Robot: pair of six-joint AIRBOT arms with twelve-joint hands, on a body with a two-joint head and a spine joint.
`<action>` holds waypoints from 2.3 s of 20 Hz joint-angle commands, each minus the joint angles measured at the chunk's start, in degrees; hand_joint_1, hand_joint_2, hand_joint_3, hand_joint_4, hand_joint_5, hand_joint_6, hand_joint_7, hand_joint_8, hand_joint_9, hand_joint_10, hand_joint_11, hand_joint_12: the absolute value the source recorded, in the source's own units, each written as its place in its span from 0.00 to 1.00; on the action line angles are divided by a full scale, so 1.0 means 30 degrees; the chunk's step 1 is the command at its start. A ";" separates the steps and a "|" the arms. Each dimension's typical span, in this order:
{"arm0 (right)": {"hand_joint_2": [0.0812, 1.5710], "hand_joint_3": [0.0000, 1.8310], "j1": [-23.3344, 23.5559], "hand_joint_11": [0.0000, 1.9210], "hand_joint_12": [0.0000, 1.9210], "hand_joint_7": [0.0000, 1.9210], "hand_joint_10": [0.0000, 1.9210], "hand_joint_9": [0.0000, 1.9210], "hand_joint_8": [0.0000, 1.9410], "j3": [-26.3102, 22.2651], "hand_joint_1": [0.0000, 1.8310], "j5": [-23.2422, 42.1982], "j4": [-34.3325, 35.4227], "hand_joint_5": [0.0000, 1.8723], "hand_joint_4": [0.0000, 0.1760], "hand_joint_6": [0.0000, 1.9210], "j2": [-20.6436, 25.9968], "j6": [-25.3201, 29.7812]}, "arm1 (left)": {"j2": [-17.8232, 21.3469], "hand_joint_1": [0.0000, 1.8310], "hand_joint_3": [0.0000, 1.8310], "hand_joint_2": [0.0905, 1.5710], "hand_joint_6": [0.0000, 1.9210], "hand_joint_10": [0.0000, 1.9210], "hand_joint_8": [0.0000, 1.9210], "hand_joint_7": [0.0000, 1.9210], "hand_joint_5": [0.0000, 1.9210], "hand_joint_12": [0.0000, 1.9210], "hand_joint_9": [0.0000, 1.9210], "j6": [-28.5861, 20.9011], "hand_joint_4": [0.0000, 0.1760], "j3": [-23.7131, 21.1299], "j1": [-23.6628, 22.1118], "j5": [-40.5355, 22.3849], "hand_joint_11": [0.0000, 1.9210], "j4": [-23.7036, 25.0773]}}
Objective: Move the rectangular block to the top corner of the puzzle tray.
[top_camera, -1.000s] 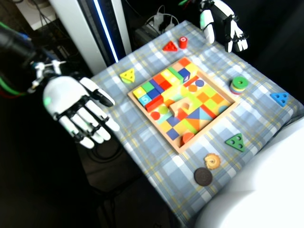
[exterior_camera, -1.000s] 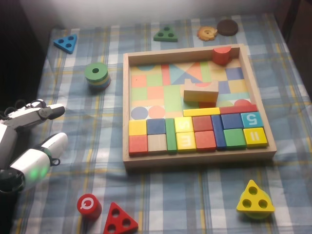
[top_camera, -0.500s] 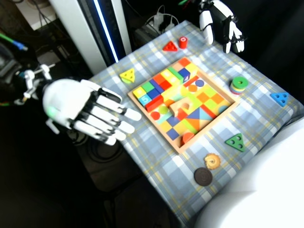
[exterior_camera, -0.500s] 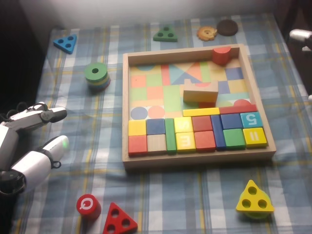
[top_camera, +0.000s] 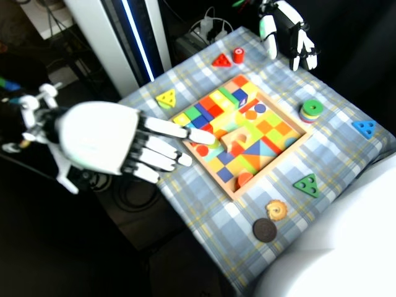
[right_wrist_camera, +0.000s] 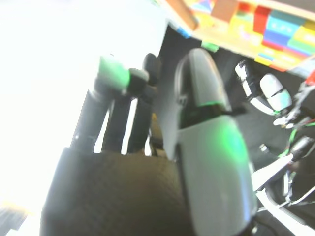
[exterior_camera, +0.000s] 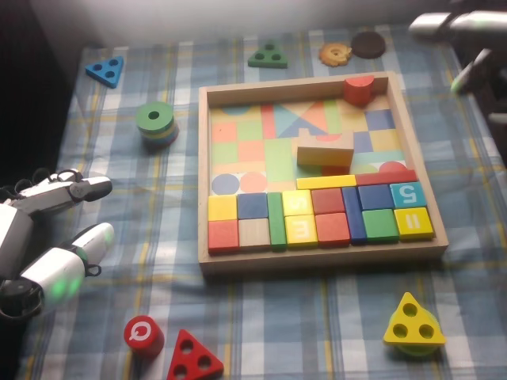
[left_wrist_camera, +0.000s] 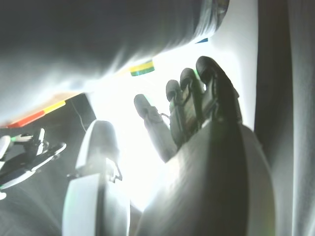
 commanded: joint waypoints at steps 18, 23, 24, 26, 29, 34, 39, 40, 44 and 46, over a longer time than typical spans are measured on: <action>0.82 0.01 0.6406 0.80 1.00 0.67 1.00 0.78 1.00 0.2939 0.76 -0.2270 -1.7495 0.23 0.00 0.01 -0.3617 1.1574 | 0.0229 0.42 0.00 0.80 0.00 0.00 0.00 0.20 0.38 0.21 0.14 -0.0113 0.41 0.0032 -0.0030 -0.1780 0.00 0.0818; 0.82 0.00 0.6754 0.78 1.00 0.66 1.00 0.75 1.00 0.3103 0.76 -0.2336 -1.8990 0.25 0.00 0.01 -0.4098 1.2114 | 0.0254 0.42 0.00 0.80 0.00 0.00 0.00 0.21 0.38 0.23 0.14 -0.0113 0.41 0.0029 -0.0061 -0.1690 0.00 0.0871; 0.82 0.00 0.6779 0.78 1.00 0.65 1.00 0.75 1.00 0.3139 0.77 -0.2336 -1.9122 0.25 0.00 0.01 -0.4218 1.2141 | 0.0259 0.42 0.00 0.80 0.00 0.00 0.00 0.21 0.38 0.21 0.14 -0.0115 0.46 0.0025 -0.0059 -0.1685 0.00 0.0871; 0.81 0.00 0.6790 0.78 1.00 0.64 1.00 0.74 1.00 0.3233 0.81 -0.2334 -1.9324 0.26 0.00 0.01 -0.4405 1.2183 | 0.0259 0.43 0.00 0.80 0.00 0.00 0.00 0.21 0.38 0.20 0.14 -0.0115 0.35 0.0025 -0.0061 -0.1698 0.00 0.0873; 0.82 0.00 0.6790 0.73 1.00 0.60 1.00 0.70 1.00 0.3443 0.77 -0.2334 -1.9819 0.26 0.00 0.00 -0.4749 1.2486 | 0.0296 0.42 0.00 0.80 0.00 0.00 0.00 0.21 0.38 0.22 0.14 -0.0115 0.35 0.0011 -0.0072 -0.1687 0.00 0.0929; 0.82 0.00 0.6788 0.76 1.00 0.65 1.00 0.74 1.00 0.3691 0.76 -0.2415 -2.0222 0.26 0.00 0.00 -0.5085 1.2599 | 0.0309 0.42 0.00 0.80 0.00 0.00 0.00 0.22 0.39 0.22 0.14 -0.0115 0.40 -0.0023 -0.0076 -0.1685 0.00 0.0965; 0.82 0.00 0.6895 0.77 1.00 0.66 1.00 0.74 1.00 0.3773 0.75 -0.2640 -2.0751 0.26 0.00 0.01 -0.5165 1.2599 | 0.0307 0.43 0.00 0.80 0.00 0.00 0.00 0.21 0.39 0.21 0.13 -0.0115 0.32 -0.0017 -0.0076 -0.1593 0.00 0.0992; 0.82 0.00 0.6895 0.77 1.00 0.65 1.00 0.74 1.00 0.3766 0.72 -0.2653 -2.0787 0.26 0.00 0.00 -0.5167 1.2599 | 0.0309 0.43 0.00 0.80 0.00 0.00 0.00 0.22 0.39 0.23 0.14 -0.0115 0.28 -0.0008 -0.0082 -0.1564 0.00 0.1022; 0.83 0.00 0.6859 0.79 1.00 0.67 1.00 0.77 1.00 0.3758 0.72 -0.2707 -2.0892 0.29 0.00 0.01 -0.5290 1.2599 | 0.0309 0.44 0.00 0.80 0.00 0.00 0.00 0.21 0.39 0.21 0.13 -0.0117 0.37 -0.0017 -0.0093 -0.1582 0.00 0.1034; 0.82 0.00 0.6807 0.77 1.00 0.63 1.00 0.74 1.00 0.3747 0.77 -0.2707 -2.0898 0.29 0.00 0.01 -0.5301 1.2599 | 0.0309 0.44 0.00 0.80 0.00 0.00 0.00 0.21 0.39 0.20 0.14 -0.0117 0.38 -0.0015 -0.0093 -0.1582 0.00 0.1034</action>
